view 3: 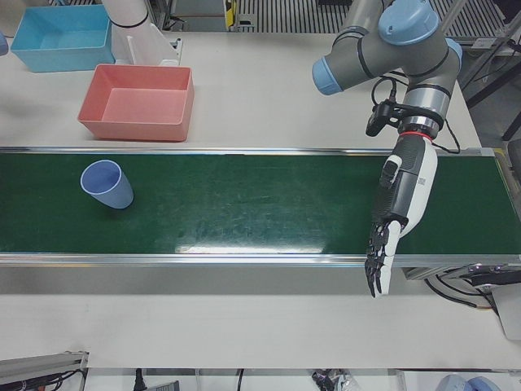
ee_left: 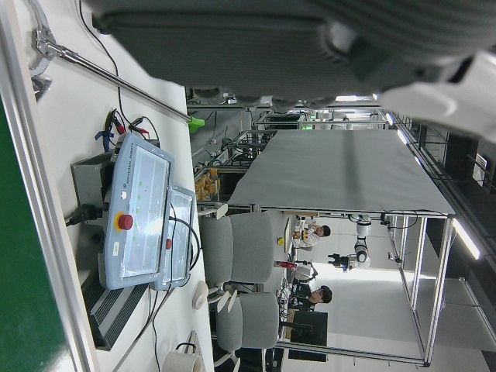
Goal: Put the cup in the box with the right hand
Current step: 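Hold the open right hand on the belt as the blue cup approaches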
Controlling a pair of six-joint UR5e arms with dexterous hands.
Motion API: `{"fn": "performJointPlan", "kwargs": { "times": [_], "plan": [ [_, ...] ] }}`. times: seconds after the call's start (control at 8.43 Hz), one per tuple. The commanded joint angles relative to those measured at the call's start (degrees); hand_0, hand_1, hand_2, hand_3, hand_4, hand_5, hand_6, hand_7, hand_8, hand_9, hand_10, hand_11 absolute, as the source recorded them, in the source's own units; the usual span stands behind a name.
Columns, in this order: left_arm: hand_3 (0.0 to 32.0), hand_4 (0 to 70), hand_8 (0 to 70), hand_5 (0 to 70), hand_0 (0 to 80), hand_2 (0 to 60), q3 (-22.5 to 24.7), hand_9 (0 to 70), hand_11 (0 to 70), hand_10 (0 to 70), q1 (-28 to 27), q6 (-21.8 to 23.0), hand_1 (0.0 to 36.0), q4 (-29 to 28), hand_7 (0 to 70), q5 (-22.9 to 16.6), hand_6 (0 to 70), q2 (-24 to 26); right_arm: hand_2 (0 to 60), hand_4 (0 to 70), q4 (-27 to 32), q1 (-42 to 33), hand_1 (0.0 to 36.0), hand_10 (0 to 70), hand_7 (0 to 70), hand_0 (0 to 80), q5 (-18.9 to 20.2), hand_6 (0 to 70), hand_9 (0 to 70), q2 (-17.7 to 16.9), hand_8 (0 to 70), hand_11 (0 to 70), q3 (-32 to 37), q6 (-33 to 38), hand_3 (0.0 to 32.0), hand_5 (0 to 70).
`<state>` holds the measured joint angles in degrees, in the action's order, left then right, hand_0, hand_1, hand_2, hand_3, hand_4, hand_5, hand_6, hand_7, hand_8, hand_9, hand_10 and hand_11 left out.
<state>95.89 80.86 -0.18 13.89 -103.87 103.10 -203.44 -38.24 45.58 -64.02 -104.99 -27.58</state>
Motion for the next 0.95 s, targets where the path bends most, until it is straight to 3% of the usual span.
{"fn": "performJointPlan", "kwargs": {
  "times": [0.0, 0.47, 0.83],
  "plan": [
    [0.0, 0.0, 0.0, 0.0, 0.0, 0.0, 0.00, 0.0, 0.0, 0.0, 0.00, 0.00, 0.0, 0.00, 0.0, -0.01, 0.0, 0.00, 0.0, 12.7, 4.09, 0.01, 0.0, 1.8, 27.0, 42.3, -0.14, 5.6, 6.5, -0.14, 0.1, 3.4, 2.50, 0.16, 0.0, 1.5],
    [0.0, 0.0, 0.0, 0.0, 0.0, 0.0, 0.00, 0.0, 0.0, 0.0, 0.00, 0.00, 0.0, 0.00, 0.0, -0.01, 0.0, 0.00, 0.0, 18.2, 4.19, 0.01, 0.0, 1.3, 29.7, 42.4, -0.14, 6.0, 6.3, 0.39, 0.2, 2.6, 2.33, 0.07, 0.0, 1.2],
    [0.0, 0.0, 0.0, 0.0, 0.0, 0.0, 0.00, 0.0, 0.0, 0.0, 0.00, 0.00, 0.0, 0.00, 0.0, 0.07, 0.0, 0.00, 0.0, 14.8, 4.10, 0.27, 0.0, 1.3, 26.6, 42.3, -0.06, 5.2, 5.6, 0.30, 0.0, 2.6, 3.99, -0.36, 0.0, 1.3]
  ]
}}
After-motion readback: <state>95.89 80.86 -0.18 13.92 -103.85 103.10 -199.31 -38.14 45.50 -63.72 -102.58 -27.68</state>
